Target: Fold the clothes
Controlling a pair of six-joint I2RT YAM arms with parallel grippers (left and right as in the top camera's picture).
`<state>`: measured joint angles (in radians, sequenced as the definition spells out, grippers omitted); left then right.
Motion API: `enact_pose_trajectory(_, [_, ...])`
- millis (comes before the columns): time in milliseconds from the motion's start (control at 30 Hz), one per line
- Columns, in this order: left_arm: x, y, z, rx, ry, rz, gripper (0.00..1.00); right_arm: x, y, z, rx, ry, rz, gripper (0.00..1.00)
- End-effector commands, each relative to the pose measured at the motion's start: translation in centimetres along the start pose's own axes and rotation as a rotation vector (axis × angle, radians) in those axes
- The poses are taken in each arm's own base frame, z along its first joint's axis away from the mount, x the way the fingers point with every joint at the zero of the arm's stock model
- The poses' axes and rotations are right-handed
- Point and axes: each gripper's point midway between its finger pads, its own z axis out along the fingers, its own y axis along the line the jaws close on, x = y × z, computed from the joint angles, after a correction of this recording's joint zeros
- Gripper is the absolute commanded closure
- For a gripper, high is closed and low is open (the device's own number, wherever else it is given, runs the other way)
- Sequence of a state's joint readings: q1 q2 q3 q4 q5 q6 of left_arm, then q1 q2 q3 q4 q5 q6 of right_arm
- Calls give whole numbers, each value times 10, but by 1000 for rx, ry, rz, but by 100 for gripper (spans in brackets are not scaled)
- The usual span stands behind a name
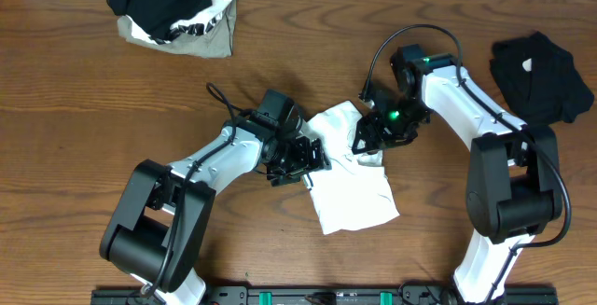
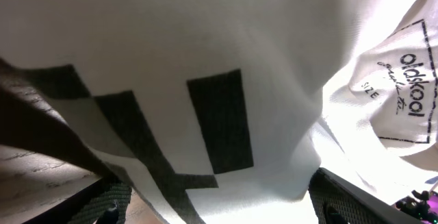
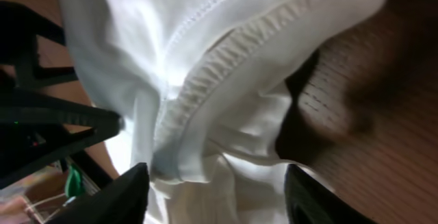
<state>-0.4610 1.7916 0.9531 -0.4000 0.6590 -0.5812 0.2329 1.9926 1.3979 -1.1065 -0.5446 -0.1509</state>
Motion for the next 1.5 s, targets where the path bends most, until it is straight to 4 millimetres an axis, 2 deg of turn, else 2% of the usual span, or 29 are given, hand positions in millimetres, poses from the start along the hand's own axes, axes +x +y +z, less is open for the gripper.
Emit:
enact_pose_trajectory(0, [2,9,6,-31,9,-21,15,0,9,-1,-52,-10,-28,44])
enact_pose_trajectory(100, [2,9,6,-31,9,-22,15,0,11,-1,-61,-8,-28,55])
enact_pose_trajectory(267, [2,9,6,-30,10,-27,15,1,17,1,-69,0,-39,58])
enact_pose_trajectory(400, [2,9,6,-30,9,-37,15,1,21,4,-71,2,-54,67])
enact_pose_trajectory(633, [2,9,6,-30,10,-37,15,7,25,15,-71,23,-65,68])
enact_pose_trajectory(800, [2,9,6,-28,13,-38,15,8,21,19,-70,22,-53,82])
enact_pose_trajectory(867, [2,9,6,-28,12,-37,15,6,18,18,-64,13,-31,88])
enact_pose_trajectory(1000, [2,9,6,-28,12,-38,15,8,-4,14,28,16,33,98])
enact_pose_trajectory(1133, [2,9,6,-28,12,-37,15,9,-22,4,125,26,77,99])
enact_pose_trajectory(1467, [2,9,6,-28,11,-38,15,-8,-42,-32,321,-23,147,99])
